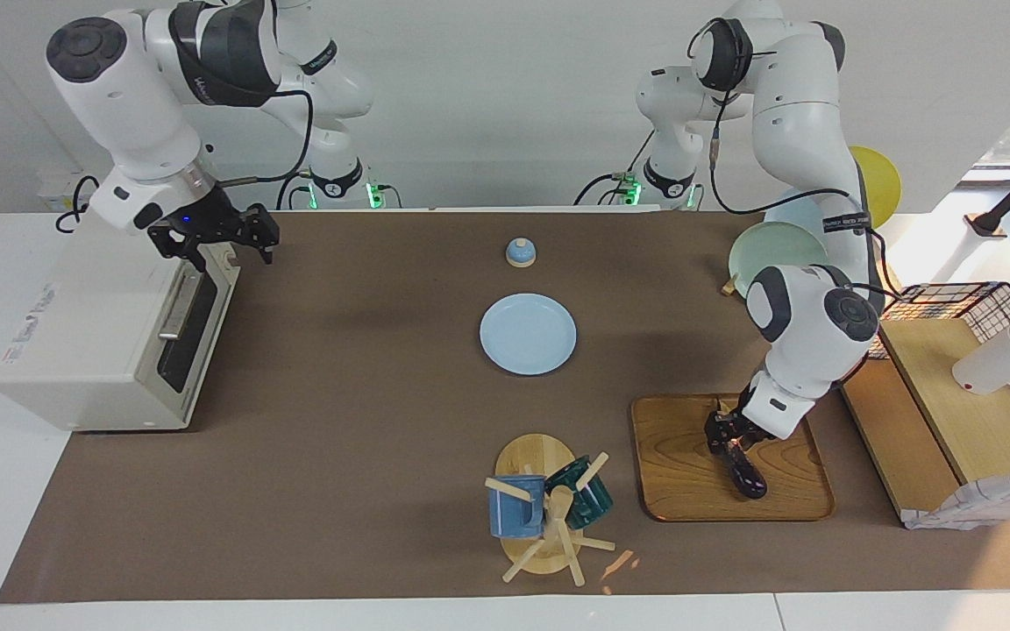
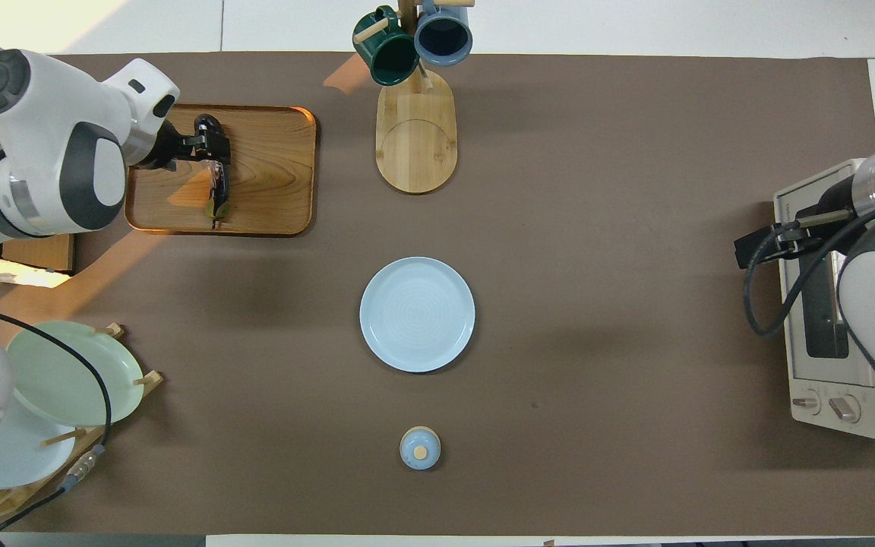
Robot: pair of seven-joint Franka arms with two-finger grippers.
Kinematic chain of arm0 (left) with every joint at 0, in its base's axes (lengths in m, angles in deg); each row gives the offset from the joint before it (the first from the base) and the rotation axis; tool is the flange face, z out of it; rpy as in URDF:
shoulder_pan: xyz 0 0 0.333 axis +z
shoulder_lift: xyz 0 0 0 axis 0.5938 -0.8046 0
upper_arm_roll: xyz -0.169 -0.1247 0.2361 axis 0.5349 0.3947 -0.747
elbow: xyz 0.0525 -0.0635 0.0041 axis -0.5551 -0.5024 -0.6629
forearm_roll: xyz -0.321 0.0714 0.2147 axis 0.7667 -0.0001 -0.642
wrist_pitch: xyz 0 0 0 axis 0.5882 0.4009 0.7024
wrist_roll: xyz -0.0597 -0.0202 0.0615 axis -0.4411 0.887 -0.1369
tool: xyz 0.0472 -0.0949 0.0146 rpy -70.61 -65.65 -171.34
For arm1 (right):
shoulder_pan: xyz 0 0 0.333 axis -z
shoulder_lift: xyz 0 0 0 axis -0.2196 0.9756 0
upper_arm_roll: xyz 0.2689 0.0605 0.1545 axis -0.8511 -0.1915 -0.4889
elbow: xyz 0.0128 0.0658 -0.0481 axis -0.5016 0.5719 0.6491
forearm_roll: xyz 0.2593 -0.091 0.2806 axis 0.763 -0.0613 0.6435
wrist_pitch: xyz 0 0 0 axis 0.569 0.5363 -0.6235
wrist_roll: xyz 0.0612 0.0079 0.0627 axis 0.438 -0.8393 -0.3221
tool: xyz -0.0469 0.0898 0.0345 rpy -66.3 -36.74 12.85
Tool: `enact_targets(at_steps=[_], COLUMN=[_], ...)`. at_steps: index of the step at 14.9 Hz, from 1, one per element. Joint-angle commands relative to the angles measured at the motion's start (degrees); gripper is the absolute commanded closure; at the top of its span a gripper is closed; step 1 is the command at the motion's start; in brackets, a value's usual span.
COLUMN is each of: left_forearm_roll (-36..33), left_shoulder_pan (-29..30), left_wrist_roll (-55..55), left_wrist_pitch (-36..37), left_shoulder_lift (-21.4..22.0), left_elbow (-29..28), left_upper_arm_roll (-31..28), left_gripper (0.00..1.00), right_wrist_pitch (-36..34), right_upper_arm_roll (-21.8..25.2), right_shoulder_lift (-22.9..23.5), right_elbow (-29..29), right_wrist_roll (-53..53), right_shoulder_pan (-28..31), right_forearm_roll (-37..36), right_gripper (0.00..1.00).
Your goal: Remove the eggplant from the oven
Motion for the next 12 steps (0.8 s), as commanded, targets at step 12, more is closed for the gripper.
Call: enact_targets(at_steps=[12], left_forearm_roll=[-5.42], left_shoulder_pan=[0.08], left_wrist_roll=[2.15], left_wrist_pitch=[32.71], left_shoulder_lift=[27.81], left_elbow=[-5.68], left_upper_arm_roll=[-2.43], left_gripper=[0.0], right_wrist_pitch=[-0.97], right_upper_arm_roll=[4.67], right_shoulder_lift=[-0.72], right_elbow=[-1.1], right_wrist_roll=[-0.26], right_shoulder_pan=[-1.79], right_forearm_roll=[0.39], right_gripper=[0.0])
